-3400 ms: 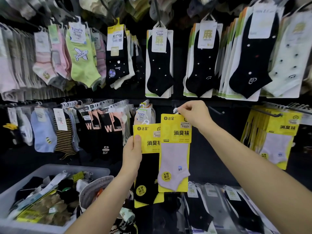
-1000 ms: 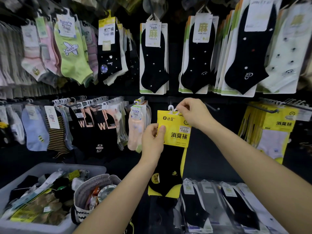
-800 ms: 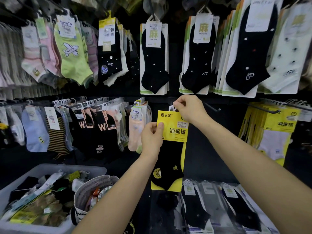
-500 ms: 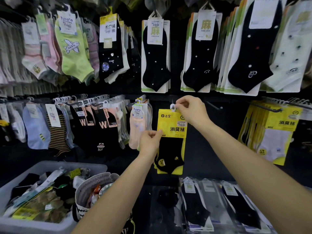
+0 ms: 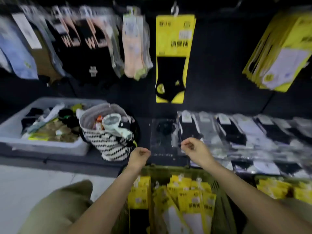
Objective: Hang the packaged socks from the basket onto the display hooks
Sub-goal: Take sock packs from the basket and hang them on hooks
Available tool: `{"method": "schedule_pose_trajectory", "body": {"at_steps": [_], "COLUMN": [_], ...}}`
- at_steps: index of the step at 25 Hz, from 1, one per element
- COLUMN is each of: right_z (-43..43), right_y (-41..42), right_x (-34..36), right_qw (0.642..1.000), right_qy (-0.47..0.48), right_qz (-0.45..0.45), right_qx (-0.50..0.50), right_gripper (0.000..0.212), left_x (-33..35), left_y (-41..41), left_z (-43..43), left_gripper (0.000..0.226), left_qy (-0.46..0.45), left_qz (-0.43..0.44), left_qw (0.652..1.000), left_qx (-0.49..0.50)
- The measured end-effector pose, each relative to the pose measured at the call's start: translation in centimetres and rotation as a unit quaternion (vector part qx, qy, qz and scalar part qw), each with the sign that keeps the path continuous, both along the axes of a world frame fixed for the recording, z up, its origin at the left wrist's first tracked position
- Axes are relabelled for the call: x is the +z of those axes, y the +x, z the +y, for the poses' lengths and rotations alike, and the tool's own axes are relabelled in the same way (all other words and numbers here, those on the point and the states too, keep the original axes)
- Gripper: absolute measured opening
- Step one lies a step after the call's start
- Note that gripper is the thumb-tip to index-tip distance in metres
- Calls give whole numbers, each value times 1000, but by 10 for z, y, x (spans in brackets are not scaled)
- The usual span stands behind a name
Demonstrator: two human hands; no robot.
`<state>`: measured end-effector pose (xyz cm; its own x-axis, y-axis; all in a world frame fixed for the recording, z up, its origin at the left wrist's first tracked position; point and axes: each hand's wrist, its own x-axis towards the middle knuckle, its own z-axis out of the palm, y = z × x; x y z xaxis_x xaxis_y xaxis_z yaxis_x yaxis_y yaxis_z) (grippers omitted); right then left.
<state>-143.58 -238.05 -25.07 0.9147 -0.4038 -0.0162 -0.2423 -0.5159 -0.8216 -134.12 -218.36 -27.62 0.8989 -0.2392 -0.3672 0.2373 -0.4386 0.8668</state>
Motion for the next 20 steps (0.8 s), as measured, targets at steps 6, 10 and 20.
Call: {"method": "schedule_pose_trajectory", "body": {"at_steps": [6,10,20], "right_z": [69,110,157], "right_y": [-43,-37,24], "right_x": [-134,-178,-226], "right_qw": [983,962,946], "right_qy": [52,88,133], "right_qz": [176,256,294], "right_qx": [26,42,23], "right_gripper": [6,32,75], "left_x": [-93,-135,-177], "left_y": [-25,-38,-31], "left_z": [45,64,87], "left_gripper": [10,26,29], "left_qy": [-12,123,167], "left_qz": [153,138,179], "left_qw": [977,977,970], "left_qx": [148,109,-2]}}
